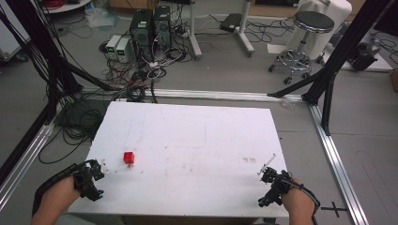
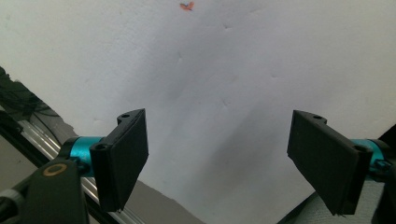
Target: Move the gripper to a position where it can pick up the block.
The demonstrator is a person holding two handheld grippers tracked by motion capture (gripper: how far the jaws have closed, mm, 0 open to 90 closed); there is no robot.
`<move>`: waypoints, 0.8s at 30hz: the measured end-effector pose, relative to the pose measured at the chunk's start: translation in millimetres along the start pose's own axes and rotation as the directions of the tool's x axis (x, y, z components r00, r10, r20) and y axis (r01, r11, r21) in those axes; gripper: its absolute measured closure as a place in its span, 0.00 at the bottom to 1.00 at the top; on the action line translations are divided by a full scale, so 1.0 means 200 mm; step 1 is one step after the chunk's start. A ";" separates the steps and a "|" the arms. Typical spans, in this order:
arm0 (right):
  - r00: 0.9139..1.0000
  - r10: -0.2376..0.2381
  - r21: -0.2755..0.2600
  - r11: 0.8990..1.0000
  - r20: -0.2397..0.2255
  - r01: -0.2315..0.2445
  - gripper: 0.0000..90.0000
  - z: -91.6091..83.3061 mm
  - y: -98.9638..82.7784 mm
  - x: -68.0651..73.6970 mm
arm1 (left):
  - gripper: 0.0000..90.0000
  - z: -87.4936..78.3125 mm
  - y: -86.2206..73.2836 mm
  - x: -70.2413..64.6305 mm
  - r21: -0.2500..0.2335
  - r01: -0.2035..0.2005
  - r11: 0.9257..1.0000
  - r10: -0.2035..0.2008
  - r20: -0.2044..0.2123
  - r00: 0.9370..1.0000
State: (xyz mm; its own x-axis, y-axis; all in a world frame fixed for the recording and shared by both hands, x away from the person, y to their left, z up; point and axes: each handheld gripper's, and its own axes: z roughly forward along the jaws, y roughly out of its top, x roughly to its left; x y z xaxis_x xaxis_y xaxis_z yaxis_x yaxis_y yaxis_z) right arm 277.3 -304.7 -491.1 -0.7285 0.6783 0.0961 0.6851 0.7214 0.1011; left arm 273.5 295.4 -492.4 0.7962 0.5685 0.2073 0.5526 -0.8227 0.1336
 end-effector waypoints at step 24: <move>1.000 -0.012 0.002 1.000 -0.010 0.012 0.01 0.01 0.02 0.01 | 0.23 -0.05 0.02 0.13 -0.048 -0.099 0.994 0.102 0.070 0.992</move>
State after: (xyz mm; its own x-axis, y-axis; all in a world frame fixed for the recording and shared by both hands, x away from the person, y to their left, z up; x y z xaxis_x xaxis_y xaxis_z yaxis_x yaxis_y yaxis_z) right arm 278.4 -299.0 -492.3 -0.7368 0.6680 0.1043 0.6761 0.7300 0.1000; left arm 294.2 307.0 -476.5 0.8639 0.4805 0.1512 0.4586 -0.8744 0.1587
